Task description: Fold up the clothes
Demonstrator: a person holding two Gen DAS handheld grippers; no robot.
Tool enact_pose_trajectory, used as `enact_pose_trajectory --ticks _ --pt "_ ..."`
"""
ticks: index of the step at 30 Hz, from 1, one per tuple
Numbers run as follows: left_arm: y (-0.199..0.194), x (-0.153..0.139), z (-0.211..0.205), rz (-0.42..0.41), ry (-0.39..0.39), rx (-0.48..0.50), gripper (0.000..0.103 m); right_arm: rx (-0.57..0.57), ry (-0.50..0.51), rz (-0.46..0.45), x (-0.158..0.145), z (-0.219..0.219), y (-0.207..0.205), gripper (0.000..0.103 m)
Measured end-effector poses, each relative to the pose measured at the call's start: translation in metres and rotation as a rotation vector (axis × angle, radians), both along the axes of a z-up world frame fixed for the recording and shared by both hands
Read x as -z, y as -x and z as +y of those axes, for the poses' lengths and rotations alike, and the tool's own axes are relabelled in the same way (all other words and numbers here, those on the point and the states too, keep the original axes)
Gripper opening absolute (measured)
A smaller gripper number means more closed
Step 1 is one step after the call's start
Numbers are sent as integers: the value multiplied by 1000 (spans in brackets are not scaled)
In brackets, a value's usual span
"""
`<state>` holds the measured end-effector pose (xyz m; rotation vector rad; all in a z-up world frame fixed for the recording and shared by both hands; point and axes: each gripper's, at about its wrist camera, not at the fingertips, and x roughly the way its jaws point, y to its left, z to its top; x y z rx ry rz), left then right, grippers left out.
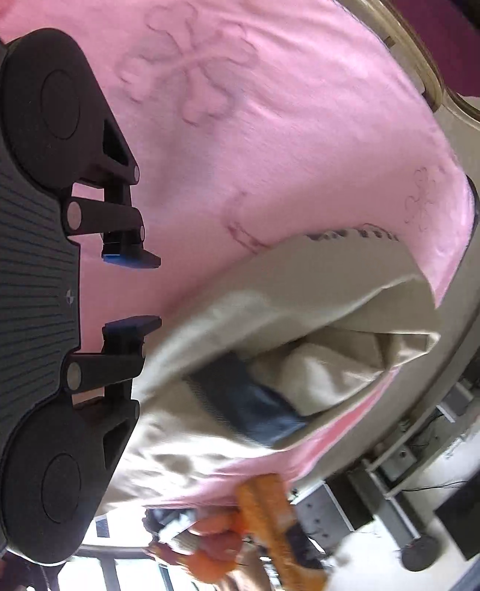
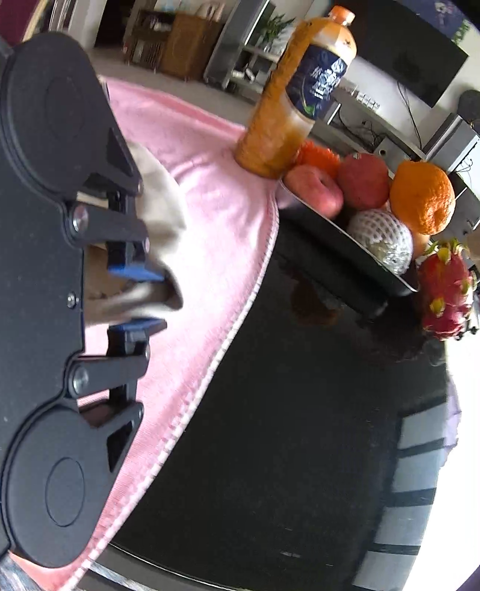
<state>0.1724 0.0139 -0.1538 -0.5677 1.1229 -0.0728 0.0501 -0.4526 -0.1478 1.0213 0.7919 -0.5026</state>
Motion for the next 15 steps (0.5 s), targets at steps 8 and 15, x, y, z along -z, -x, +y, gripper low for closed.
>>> enact_pose_trajectory --ticks 8,15 --pt "-27 13 -15 -5 -1 19 24 -18 -1 3 0 7 -7 28" --pt "-39 -2 -51 -48 -157 122 1 -36 41 5 -5 14 -14 28"
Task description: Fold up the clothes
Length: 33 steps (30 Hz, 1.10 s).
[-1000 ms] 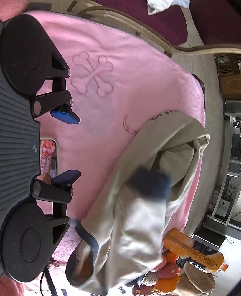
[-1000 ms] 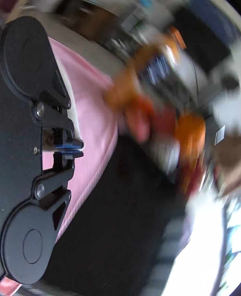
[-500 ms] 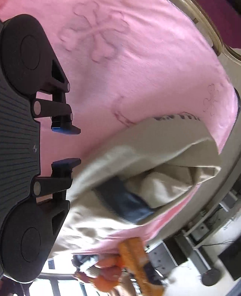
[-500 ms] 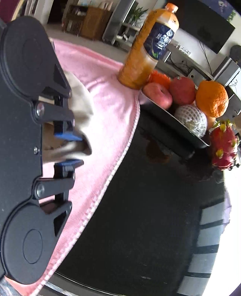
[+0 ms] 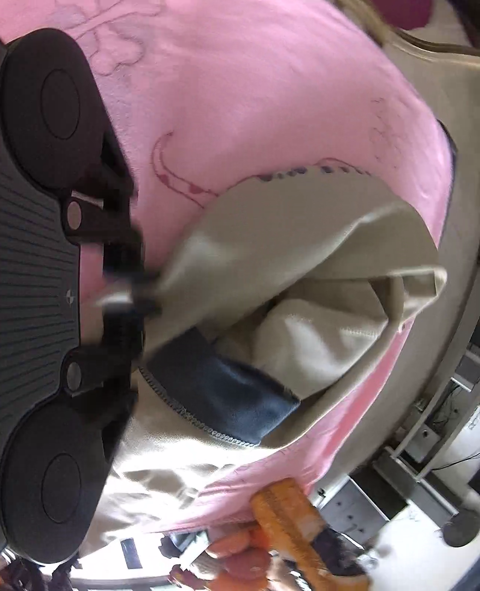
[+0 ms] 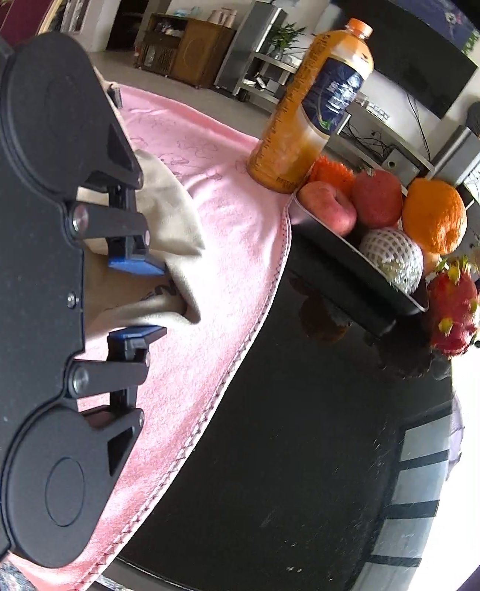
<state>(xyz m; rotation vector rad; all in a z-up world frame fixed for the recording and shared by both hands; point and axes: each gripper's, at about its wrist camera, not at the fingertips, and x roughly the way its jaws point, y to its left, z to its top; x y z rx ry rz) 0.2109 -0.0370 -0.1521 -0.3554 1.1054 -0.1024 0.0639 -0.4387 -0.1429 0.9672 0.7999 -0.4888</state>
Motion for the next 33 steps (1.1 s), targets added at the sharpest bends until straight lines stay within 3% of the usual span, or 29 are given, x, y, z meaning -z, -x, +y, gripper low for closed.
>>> enact_pose_trajectory --ticks 2,5,9,15,21,24,27,30,33 --pt "6 -16 1 -40 -3 -5 1 -2 3 -6 -1 0 -1 28" --pt "25 -54 7 -132 1 -4 1 -4 -25 -63 -4 -2 3 4" --pt "49 -110 37 -232 42 -53 1 -1 -92 -215 -19 2 18 2" --pt "94 -200 100 -414 95 -130 0 -60 -290 -350 -53 25 35 2" --pt "140 -280 147 -593 58 -220 0 -221 -249 -497 -147 65 48 2" --pt "165 -319 165 -678 62 -256 0 -264 -235 -648 -195 79 60 2" --pt "193 -359 178 -769 70 -283 0 -281 -210 -717 -235 90 70 2" --pt "237 -400 185 -936 73 -313 0 -292 -209 -849 -276 99 92 2" --pt "281 -434 187 -1098 74 -329 0 -294 -123 -1003 -317 109 123 2"
